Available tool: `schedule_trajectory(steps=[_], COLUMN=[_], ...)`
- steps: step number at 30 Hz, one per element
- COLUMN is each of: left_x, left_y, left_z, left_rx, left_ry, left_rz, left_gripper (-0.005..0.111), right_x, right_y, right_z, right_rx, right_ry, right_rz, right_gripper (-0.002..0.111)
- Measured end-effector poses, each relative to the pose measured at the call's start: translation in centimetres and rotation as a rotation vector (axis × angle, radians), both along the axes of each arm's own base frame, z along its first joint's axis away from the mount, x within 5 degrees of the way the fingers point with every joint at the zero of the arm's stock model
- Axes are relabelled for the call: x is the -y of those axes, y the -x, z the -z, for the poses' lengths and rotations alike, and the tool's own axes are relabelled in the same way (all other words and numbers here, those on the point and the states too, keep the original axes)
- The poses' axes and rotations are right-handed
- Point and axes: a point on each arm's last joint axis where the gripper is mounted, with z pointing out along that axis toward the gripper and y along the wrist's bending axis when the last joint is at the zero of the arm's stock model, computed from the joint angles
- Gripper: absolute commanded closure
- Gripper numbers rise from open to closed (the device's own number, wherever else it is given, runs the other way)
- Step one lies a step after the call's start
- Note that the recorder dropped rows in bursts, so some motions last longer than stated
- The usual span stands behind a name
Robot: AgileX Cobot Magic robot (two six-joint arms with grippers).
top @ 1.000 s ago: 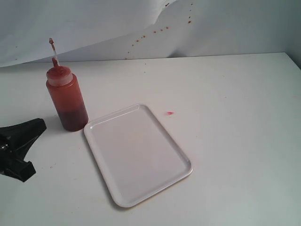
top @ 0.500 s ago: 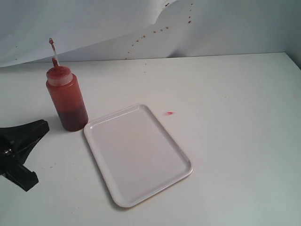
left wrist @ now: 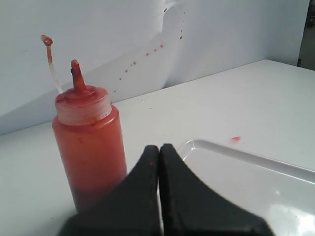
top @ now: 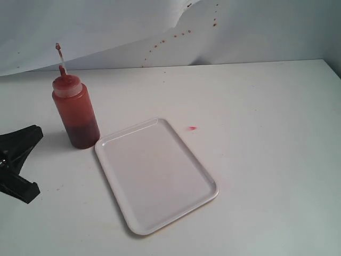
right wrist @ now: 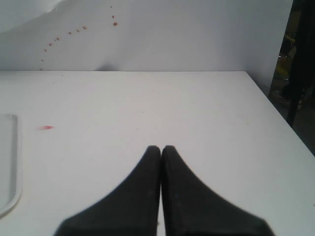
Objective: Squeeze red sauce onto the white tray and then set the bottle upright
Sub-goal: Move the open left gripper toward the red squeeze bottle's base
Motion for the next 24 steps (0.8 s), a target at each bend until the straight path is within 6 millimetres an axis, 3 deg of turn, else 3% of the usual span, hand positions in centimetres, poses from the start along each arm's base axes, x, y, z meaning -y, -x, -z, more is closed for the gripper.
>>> schedule_trajectory(steps=[7,15,24], left_x=[-0.2,-0.4,-0.5], left_y=[-2.2,-5.6,-6.3], left_z=[0.5,3.9,5.4], left_rx=[-0.028,-0.177,-0.233], left_ry=[-0.012,-0.002,-0.001], left_rz=[-0.001,0.0,0.0], left_gripper=[0.107,0.107,0.107], right_x=[0.0,0.0,0.0], right_y=[0.0,0.0,0.0], right_z=[0.0,0.0,0.0], right_rx=[0.0,0.0,0.0], right_ry=[0.0,0.0,0.0], right_rz=[0.0,0.0,0.0], right_gripper=[0.108,0.108,0.108])
